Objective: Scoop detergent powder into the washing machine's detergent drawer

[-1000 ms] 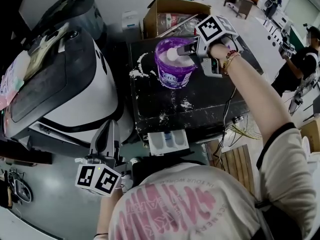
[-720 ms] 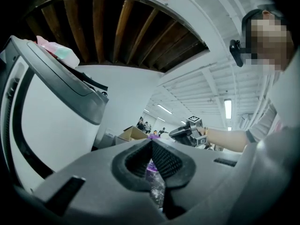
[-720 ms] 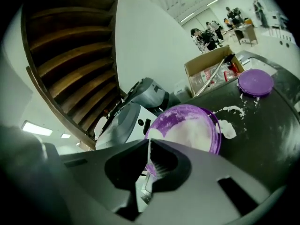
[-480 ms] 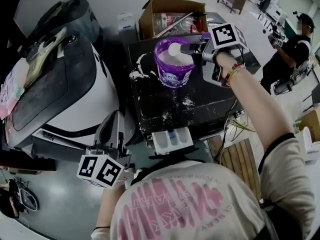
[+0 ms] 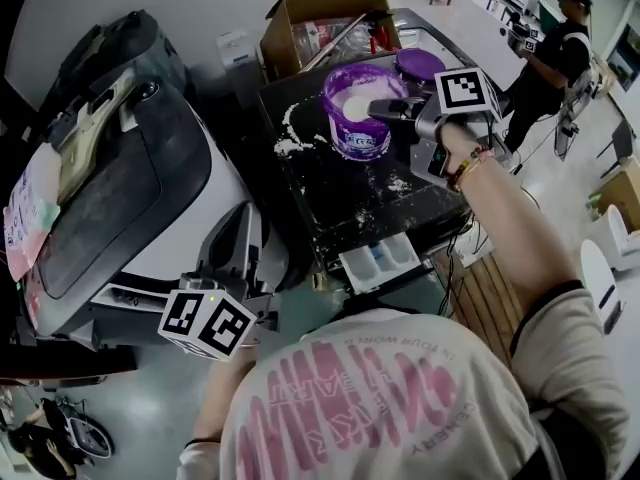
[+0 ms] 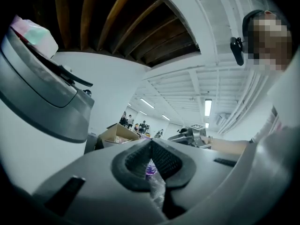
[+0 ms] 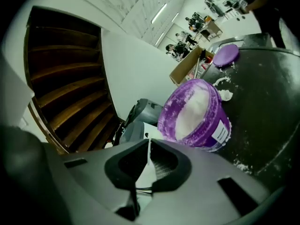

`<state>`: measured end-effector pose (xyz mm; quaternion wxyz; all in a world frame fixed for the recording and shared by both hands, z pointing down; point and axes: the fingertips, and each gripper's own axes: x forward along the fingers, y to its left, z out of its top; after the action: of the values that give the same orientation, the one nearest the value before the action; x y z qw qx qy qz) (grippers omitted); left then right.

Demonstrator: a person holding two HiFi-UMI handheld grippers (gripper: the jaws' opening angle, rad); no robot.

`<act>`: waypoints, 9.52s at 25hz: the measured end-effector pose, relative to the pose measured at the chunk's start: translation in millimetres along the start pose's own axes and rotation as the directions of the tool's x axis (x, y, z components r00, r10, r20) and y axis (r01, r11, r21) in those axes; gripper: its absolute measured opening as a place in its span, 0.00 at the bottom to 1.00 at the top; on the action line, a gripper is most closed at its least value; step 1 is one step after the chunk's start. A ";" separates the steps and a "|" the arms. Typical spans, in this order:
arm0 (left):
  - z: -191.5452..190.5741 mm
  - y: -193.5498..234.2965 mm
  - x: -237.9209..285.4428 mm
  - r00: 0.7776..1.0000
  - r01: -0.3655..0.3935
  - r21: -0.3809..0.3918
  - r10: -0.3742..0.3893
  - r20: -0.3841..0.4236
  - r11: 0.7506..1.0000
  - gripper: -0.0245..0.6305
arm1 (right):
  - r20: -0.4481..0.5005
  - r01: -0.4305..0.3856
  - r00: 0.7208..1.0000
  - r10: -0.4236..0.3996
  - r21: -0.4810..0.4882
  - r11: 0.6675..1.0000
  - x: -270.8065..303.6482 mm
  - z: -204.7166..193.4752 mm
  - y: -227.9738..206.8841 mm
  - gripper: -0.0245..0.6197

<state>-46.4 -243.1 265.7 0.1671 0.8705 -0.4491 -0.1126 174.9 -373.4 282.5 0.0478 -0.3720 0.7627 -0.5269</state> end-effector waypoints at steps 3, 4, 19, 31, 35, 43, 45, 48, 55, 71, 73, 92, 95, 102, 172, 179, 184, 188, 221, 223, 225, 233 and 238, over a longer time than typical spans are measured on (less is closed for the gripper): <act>1.9 6.6 -3.3 0.999 0.035 -0.006 -0.035 -0.017 0.999 0.04 | 0.038 -0.007 0.999 0.005 0.058 0.998 -2.3 -12.1 0.3 0.05; 1.3 8.6 -4.3 0.999 0.046 -0.010 -0.046 -0.022 0.999 0.04 | 0.049 -0.005 0.999 0.001 0.072 0.997 -3.8 -16.4 -0.3 0.05; -16.3 16.8 -19.9 0.964 0.231 -0.059 -0.236 -0.120 0.971 0.04 | 0.138 0.086 0.984 -0.114 0.195 0.977 -32.1 -105.8 -19.0 0.05; -43.1 20.3 -42.2 0.929 0.298 -0.113 -0.315 -0.193 0.948 0.04 | 0.193 0.067 0.972 -0.133 0.311 0.948 -42.1 -172.3 -31.2 0.05; -57.7 20.8 -49.1 0.918 0.309 -0.130 -0.331 -0.218 0.942 0.04 | 0.238 0.040 0.962 -0.134 0.362 0.931 -46.8 -187.6 -40.2 0.05; -84.6 10.9 -53.0 0.894 0.321 -0.157 -0.353 -0.277 0.934 0.04 | 0.255 0.033 0.955 -0.151 0.414 0.910 -56.4 -208.9 -58.5 0.05; -88.3 6.6 -52.1 0.893 0.321 -0.157 -0.354 -0.279 0.934 0.04 | 0.247 0.032 0.958 -0.148 0.420 0.907 -57.9 -213.0 -63.0 0.05; -94.5 -1.5 -51.2 0.892 0.314 -0.150 -0.346 -0.292 0.937 0.04 | 0.220 0.037 0.965 -0.142 0.421 0.906 -59.7 -219.2 -71.1 0.05; -92.8 -15.0 -52.6 0.925 0.236 -0.135 -0.265 -0.272 0.962 0.04 | 0.102 0.064 0.989 -0.106 0.349 0.935 -60.6 -228.7 -76.6 0.05; -108.8 -48.9 -114.4 0.977 0.000 -0.127 -0.027 -0.214 0.992 0.04 | -0.156 0.163 0.978 -0.136 0.178 0.970 -77.6 -268.1 -98.5 0.05; -109.7 -50.6 -124.9 0.979 -0.027 -0.124 0.002 -0.203 0.992 0.04 | -0.174 0.180 0.972 -0.157 0.126 0.975 -76.0 -271.2 -100.5 0.05; -106.9 -29.8 -186.6 0.971 -0.197 -0.120 0.177 -0.159 0.973 0.04 | -0.251 0.290 0.884 -0.394 -0.367 0.884 -49.8 -268.2 -103.2 0.05; -108.2 -23.7 -191.5 0.969 -0.212 -0.126 0.192 -0.157 0.969 0.04 | -0.268 0.292 0.862 -0.430 -0.431 0.854 -47.7 -269.4 -105.9 0.05; -111.9 -20.3 -192.6 0.969 -0.214 -0.140 0.193 -0.153 0.967 0.04 | -0.290 0.276 0.826 -0.483 -0.540 0.795 -42.7 -275.6 -111.7 0.05; -124.1 -32.7 -187.1 0.969 -0.232 -0.170 0.213 -0.123 0.958 0.04 | 0.077 -0.111 0.730 -0.679 -0.967 -0.230 -38.3 -306.8 -96.4 0.05; -122.9 -36.6 -188.3 0.969 -0.233 -0.163 0.216 -0.118 0.959 0.04 | 0.145 -0.092 0.746 -0.650 -0.944 -0.316 -38.8 -305.2 -95.9 0.05; -122.0 -39.3 -189.8 0.969 -0.237 -0.161 0.221 -0.114 0.958 0.04 | 0.175 -0.081 0.756 -0.630 -0.931 -0.356 -39.2 -303.2 -95.0 0.05; -123.1 -41.3 -191.5 0.967 -0.243 -0.159 0.228 -0.111 0.957 0.04 | 0.211 -0.062 0.772 -0.600 -0.914 -0.400 -42.2 -301.0 -90.2 0.05; -126.1 -68.6 -202.6 0.970 -0.238 -0.145 0.227 -0.085 0.960 0.04 | 0.411 0.059 0.830 -0.376 -0.736 -0.674 -51.7 -290.2 -44.1 0.05; -124.9 -68.9 -202.9 0.970 -0.236 -0.141 0.226 -0.086 0.961 0.04 | 0.416 0.068 0.830 -0.372 -0.737 -0.672 -51.9 -289.0 -42.3 0.05; -124.1 -68.9 -202.6 0.971 -0.235 -0.140 0.224 -0.087 0.962 0.04 | 0.417 0.080 0.829 -0.373 -0.749 -0.658 -52.3 -287.7 -41.8 0.05; -116.3 -68.4 -188.9 0.975 -0.213 -0.121 0.203 -0.087 0.970 0.04 | 0.359 0.189 0.819 -0.447 -0.905 -0.381 -55.3 -279.8 -47.4 0.05; -116.2 -74.8 -173.3 0.981 -0.177 -0.103 0.168 -0.097 0.979 0.04 | 0.290 0.285 0.825 -0.485 -0.955 -0.087 -60.9 -274.0 -51.6 0.05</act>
<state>-49.5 -38.6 351.1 0.2440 0.8216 -0.5082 -0.0844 118.0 -134.1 427.0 -0.4278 -0.4622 0.7670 0.1229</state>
